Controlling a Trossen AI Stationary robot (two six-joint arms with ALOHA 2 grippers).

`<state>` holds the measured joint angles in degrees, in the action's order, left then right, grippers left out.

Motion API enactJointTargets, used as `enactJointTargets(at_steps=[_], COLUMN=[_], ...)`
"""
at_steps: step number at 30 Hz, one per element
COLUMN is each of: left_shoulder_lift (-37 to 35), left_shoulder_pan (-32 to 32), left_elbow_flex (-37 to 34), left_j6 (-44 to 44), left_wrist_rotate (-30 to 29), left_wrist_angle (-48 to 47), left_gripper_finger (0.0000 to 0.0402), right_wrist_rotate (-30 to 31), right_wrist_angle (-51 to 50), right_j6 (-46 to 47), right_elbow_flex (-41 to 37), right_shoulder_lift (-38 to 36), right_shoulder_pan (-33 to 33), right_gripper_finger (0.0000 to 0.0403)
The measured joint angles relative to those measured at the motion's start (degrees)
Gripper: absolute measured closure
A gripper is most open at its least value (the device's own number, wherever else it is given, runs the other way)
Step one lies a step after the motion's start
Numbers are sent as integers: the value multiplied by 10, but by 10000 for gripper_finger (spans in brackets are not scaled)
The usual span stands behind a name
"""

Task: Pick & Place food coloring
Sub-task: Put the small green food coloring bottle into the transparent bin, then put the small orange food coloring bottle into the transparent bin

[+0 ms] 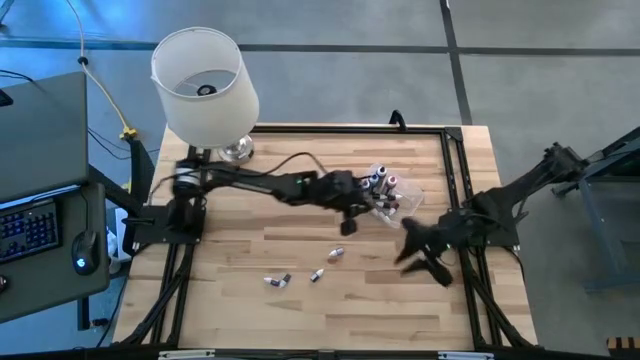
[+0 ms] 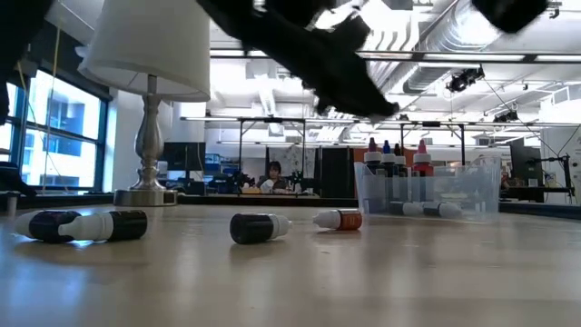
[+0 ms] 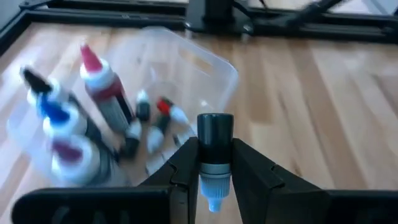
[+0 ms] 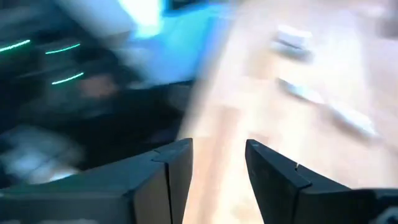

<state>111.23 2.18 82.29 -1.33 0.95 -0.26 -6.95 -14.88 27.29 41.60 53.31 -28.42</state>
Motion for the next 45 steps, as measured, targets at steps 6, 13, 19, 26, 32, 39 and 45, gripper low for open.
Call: enactJointTargets(at_steps=[6, 13, 19, 26, 32, 39, 45], left_shoulder_lift=[109, 205, 230, 231, 201, 130, 42], left_shoulder_pan=[16, 19, 20, 19, 15, -9, -44], left_elbow_flex=[147, 268, 298, 297, 367, 441, 439], left_j6=[-4, 8, 26, 29, 24, 40, 65], left_wrist_rotate=[0, -11, -28, -30, -9, 26, -10], left_wrist_angle=[-49, -111, -149, -160, -326, -472, -636], left_gripper_finger=[332, 332, 325, 250, 233, 232, 232], right_wrist_rotate=[147, 169, 183, 184, 184, 191, 233], right_wrist_angle=[-178, -190, -192, -189, -179, -158, -121], right_j6=[82, 158, 161, 160, 160, 106, 73], right_elbow_flex=[-1, -1, -1, -1, -1, -1, -1], right_shoulder_lift=[-27, -28, -28, -28, -28, -27, -26], right_shoulder_pan=[-9, -26, -36, -36, -36, -36, -36], right_gripper_finger=[261, 261, 261, 261, 261, 261, 261])
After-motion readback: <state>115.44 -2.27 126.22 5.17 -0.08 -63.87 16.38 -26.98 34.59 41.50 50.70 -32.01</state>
